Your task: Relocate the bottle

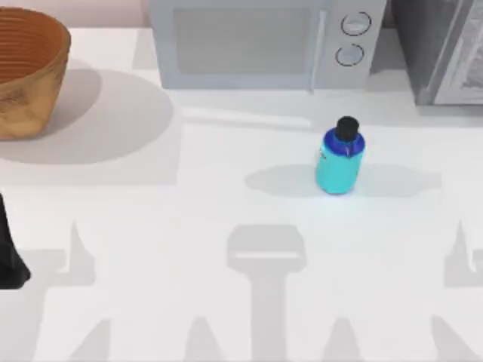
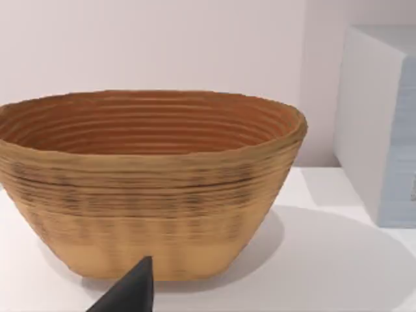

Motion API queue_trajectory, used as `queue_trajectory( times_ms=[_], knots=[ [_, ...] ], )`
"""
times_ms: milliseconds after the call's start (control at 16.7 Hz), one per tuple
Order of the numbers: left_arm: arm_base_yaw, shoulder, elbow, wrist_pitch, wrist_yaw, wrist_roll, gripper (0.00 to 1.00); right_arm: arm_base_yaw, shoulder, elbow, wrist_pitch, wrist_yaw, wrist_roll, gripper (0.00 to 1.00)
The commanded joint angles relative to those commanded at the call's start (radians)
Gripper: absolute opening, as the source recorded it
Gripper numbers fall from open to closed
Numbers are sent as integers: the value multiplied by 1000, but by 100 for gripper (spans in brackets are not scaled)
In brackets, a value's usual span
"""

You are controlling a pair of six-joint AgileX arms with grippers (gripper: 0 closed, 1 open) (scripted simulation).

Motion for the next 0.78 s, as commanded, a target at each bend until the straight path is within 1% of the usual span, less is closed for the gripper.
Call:
queue_trajectory(
  times_ms=[240, 420, 600, 780],
  knots=[
    [-14, 30, 15, 29, 2, -2, 100, 0, 0, 0, 0, 0, 0, 100],
    [-63, 154, 67, 139, 8, -5, 100, 0, 0, 0, 0, 0, 0, 100],
    [-138, 373, 143, 308, 14, -5, 100, 0, 0, 0, 0, 0, 0, 100],
    [-229, 674, 233, 511, 19, -1, 100, 0, 0, 0, 0, 0, 0, 100]
  ],
)
